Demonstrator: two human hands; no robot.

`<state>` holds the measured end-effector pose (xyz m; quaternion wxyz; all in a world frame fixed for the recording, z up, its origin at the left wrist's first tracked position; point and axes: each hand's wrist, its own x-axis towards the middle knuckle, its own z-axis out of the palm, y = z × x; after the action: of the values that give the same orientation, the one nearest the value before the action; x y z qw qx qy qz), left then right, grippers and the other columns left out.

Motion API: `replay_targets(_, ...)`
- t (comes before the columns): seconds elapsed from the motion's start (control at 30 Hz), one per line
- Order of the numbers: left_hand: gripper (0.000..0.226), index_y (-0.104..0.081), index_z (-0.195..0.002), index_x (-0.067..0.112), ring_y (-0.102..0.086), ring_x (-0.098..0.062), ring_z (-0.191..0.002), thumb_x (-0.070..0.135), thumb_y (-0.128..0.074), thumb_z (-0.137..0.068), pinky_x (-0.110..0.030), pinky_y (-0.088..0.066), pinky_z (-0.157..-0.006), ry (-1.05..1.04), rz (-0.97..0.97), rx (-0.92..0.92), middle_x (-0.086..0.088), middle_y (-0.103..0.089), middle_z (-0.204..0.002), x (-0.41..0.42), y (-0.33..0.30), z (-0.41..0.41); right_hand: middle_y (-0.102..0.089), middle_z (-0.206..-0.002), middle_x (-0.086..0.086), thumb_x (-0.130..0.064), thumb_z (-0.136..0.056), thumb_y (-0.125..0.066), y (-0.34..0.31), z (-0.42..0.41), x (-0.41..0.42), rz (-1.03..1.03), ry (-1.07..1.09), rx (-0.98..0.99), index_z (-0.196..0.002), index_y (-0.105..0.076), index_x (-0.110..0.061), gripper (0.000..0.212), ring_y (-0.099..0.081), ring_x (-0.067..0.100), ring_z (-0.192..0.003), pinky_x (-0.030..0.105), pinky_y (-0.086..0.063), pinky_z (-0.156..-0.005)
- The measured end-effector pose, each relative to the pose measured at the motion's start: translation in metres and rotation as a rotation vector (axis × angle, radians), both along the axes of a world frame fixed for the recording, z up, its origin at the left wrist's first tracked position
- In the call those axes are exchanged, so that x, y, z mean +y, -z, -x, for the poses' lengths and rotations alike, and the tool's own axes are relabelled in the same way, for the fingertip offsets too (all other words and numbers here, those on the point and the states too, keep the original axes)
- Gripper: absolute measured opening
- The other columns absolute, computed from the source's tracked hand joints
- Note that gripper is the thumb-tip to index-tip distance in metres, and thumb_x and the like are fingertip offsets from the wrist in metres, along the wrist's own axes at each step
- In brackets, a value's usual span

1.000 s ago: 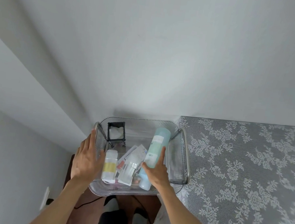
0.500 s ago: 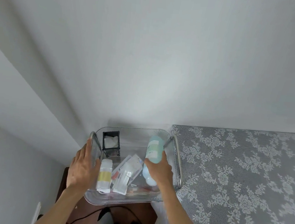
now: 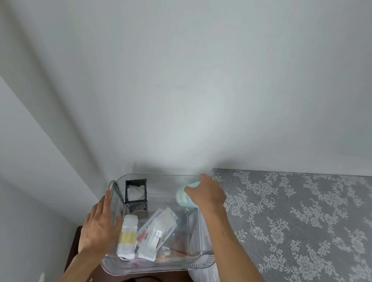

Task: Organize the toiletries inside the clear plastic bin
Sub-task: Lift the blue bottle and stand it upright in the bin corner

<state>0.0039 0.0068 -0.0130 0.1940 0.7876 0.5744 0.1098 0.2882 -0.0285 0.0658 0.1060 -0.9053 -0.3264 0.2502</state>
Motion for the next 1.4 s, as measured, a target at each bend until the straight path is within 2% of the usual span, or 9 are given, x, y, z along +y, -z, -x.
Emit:
replay_targets(0.2,0.084,0.002,-0.155,0.02,-0.045,-0.028,-0.131,0.04,-0.052,-0.094,-0.046,-0.044,-0.104,-0.015,0.0,-0.002,-0.011,-0.041,-0.151,0.0,0.002,0.0,-0.059,-0.124,0.013,-0.056,-0.084,-0.064,0.011,0.006,-0.004,-0.245,-0.095,-0.176,-0.145,-0.036,-0.034,0.071,-0.056,0.039,-0.107,0.045,-0.046,-0.095)
replay_targets(0.37,0.083,0.001,-0.156,0.02,-0.044,-0.027,-0.131,0.04,-0.051,-0.094,-0.046,-0.044,-0.105,-0.018,0.002,-0.002,-0.01,-0.039,-0.152,0.0,0.004,0.0,-0.057,-0.126,0.011,-0.057,-0.084,-0.065,0.026,0.013,-0.009,-0.411,-0.155,-0.15,-0.148,-0.029,-0.041,0.074,-0.058,0.034,-0.105,0.044,-0.049,-0.093)
replay_targets(0.47,0.084,0.002,-0.156,0.022,-0.044,-0.027,-0.131,0.039,-0.051,-0.094,-0.046,-0.044,-0.104,-0.028,0.004,-0.005,-0.009,-0.038,-0.153,0.0,0.004,0.0,-0.055,-0.132,0.011,-0.055,-0.083,-0.068,0.035,0.019,-0.011,-0.458,-0.186,-0.134,-0.149,-0.023,-0.045,0.081,-0.056,0.033,-0.111,0.045,-0.05,-0.095)
replay_targets(0.63,0.084,0.0,-0.156,0.021,-0.046,-0.029,-0.13,0.036,-0.053,-0.094,-0.047,-0.046,-0.103,-0.032,0.007,-0.012,-0.01,-0.04,-0.152,-0.001,0.002,-0.001,-0.053,-0.135,0.009,-0.052,-0.079,-0.074,0.044,0.014,-0.016,-0.457,-0.23,-0.182,-0.15,-0.018,-0.045,0.091,-0.056,0.032,-0.113,0.045,-0.053,-0.093)
replay_targets(0.83,0.084,0.001,-0.156,0.021,-0.047,-0.029,-0.129,0.035,-0.054,-0.094,-0.047,-0.047,-0.102,-0.035,0.012,-0.018,-0.011,-0.043,-0.149,-0.001,0.0,-0.003,-0.057,-0.127,0.008,-0.056,-0.077,-0.073,0.05,0.0,-0.015,-0.427,-0.297,-0.293,-0.148,-0.028,-0.038,0.086,-0.057,0.029,-0.107,0.04,-0.053,-0.091)
replay_targets(1.0,0.084,-0.001,-0.156,0.02,-0.049,-0.029,-0.126,0.036,-0.054,-0.093,-0.047,-0.048,-0.1,-0.038,0.013,-0.015,-0.012,-0.046,-0.146,-0.001,0.0,-0.003,-0.062,-0.12,0.008,-0.057,-0.072,-0.077,0.051,-0.012,-0.015,-0.399,-0.303,-0.372,-0.144,-0.034,-0.037,0.087,-0.06,0.029,-0.096,0.04,-0.055,-0.082)
replay_targets(1.17,0.084,-0.004,-0.155,0.019,-0.051,-0.03,-0.122,0.033,-0.057,-0.091,-0.047,-0.05,-0.096,-0.037,0.009,-0.008,-0.013,-0.049,-0.142,0.002,0.002,-0.004,-0.062,-0.121,0.008,-0.056,-0.075,-0.074,0.05,-0.029,-0.021,-0.397,-0.298,-0.4,-0.144,-0.033,-0.037,0.082,-0.058,0.03,-0.094,0.042,-0.055,-0.081)
replay_targets(1.4,0.087,0.0,-0.155,0.025,-0.053,-0.03,-0.119,0.034,-0.057,-0.09,-0.049,-0.051,-0.094,-0.036,-0.003,-0.013,-0.012,-0.051,-0.139,0.003,0.003,-0.004,-0.06,-0.118,0.008,-0.054,-0.076,-0.074,0.048,-0.039,-0.025,-0.395,-0.317,-0.415,-0.145,-0.032,-0.038,0.082,-0.057,0.028,-0.092,0.042,-0.056,-0.077)
